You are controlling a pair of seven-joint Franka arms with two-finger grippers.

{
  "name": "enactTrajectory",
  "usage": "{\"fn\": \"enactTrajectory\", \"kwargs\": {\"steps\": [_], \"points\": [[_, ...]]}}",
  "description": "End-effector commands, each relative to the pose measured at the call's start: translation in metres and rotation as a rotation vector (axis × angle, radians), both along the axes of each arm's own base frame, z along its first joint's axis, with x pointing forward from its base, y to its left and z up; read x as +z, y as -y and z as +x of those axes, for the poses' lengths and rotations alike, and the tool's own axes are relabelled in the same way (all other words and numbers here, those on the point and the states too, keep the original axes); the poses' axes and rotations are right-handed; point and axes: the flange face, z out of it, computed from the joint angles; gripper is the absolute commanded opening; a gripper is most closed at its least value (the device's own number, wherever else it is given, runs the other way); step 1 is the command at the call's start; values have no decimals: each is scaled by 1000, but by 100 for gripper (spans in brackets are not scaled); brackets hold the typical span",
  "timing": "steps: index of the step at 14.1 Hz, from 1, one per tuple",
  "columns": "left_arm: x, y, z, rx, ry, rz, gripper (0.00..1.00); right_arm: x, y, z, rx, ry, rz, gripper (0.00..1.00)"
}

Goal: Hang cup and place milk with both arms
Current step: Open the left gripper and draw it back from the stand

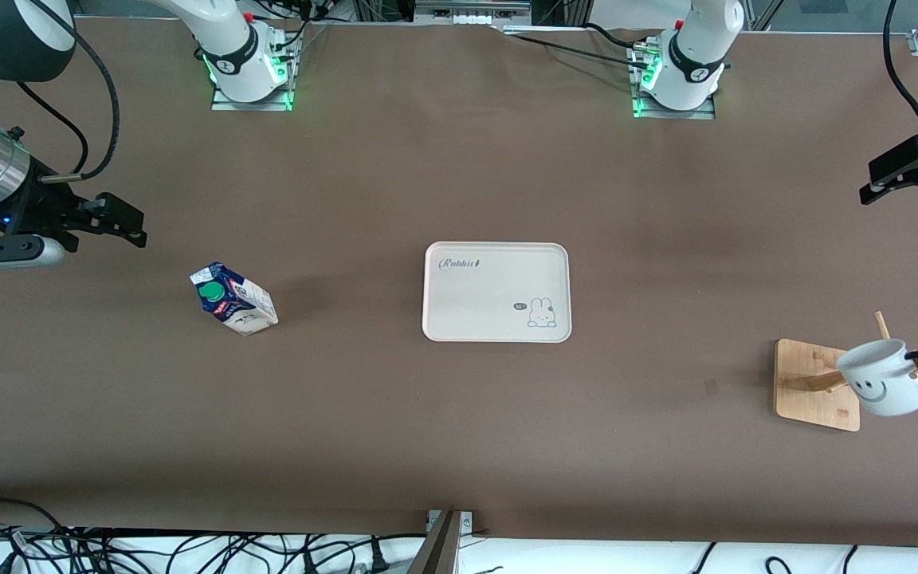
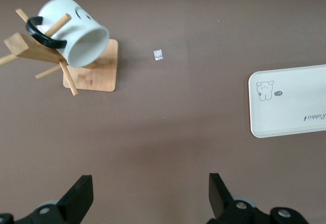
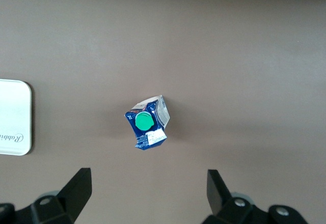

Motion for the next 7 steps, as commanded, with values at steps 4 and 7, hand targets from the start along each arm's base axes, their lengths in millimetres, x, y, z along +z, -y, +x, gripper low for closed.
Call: {"fn": "enactTrajectory", "kwargs": {"steps": [4, 7], "points": [[3, 5, -5, -1, -18, 13, 100, 7, 3, -2, 1, -4, -10, 100], [-2, 37, -17, -41, -22, 43, 100, 7, 2, -1, 2, 3, -11, 100]]}}
